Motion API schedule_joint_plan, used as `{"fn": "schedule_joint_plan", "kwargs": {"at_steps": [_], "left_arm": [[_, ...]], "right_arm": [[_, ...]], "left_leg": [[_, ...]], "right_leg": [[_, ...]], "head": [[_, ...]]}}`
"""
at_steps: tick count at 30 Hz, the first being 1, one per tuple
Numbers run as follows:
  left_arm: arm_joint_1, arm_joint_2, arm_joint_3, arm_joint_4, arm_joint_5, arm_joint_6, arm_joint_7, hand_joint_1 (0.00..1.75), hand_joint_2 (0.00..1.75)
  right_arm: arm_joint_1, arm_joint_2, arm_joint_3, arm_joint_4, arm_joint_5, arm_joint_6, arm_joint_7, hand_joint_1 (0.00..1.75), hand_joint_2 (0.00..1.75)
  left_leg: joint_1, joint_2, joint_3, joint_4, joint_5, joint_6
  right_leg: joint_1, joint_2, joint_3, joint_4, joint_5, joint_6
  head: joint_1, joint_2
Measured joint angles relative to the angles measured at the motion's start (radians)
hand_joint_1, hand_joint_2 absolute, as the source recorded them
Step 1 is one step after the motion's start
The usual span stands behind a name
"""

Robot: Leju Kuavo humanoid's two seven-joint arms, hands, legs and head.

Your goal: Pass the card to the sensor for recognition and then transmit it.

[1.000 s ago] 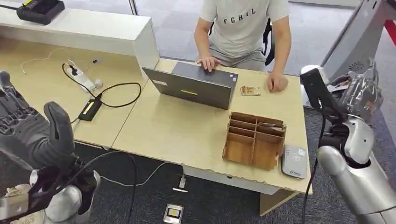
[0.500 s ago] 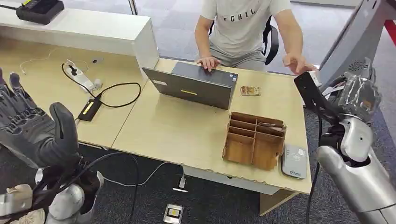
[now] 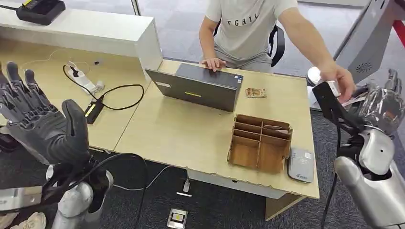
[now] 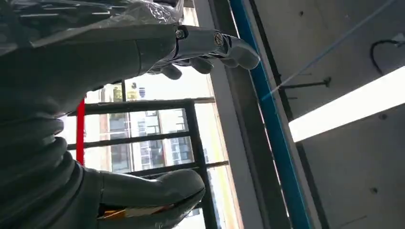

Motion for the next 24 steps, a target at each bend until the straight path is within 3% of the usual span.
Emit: {"fn": "schedule_joint_plan", "kwargs": {"at_steps": [10, 11, 12, 24], "left_arm": [[-0.002, -0.013, -0.003, 0.007, -0.006, 0.0, -0.013, 0.0, 1.75], [-0.002, -0.015, -0.003, 0.008, -0.003, 0.0, -0.016, 0.0, 1.75], [-0.002, -0.017, -0.003, 0.009, -0.002, 0.0, -0.02, 0.0, 1.75], [-0.002, -0.04, -0.003, 0.023, 0.003, 0.0, -0.033, 0.0, 1.75]], "right_arm": [[0.016, 0.0, -0.029, -0.025, 0.037, 0.031, 0.0, 1.75, 1.75], [0.016, 0.0, -0.03, -0.025, 0.04, 0.032, 0.0, 0.19, 1.75], [0.016, 0.0, -0.03, -0.026, 0.043, 0.031, 0.0, 0.0, 1.75], [0.017, -0.003, -0.029, -0.038, 0.052, 0.027, 0.0, 0.0, 1.75]], "left_leg": [[0.0, 0.0, 0.0, 0.0, 0.0, 0.0], [0.0, 0.0, 0.0, 0.0, 0.0, 0.0], [0.0, 0.0, 0.0, 0.0, 0.0, 0.0], [0.0, 0.0, 0.0, 0.0, 0.0, 0.0]], "right_leg": [[0.0, 0.0, 0.0, 0.0, 0.0, 0.0], [0.0, 0.0, 0.0, 0.0, 0.0, 0.0], [0.0, 0.0, 0.0, 0.0, 0.0, 0.0], [0.0, 0.0, 0.0, 0.0, 0.0, 0.0]], "head": [[0.0, 0.0], [0.0, 0.0], [0.0, 0.0], [0.0, 0.0]]}}
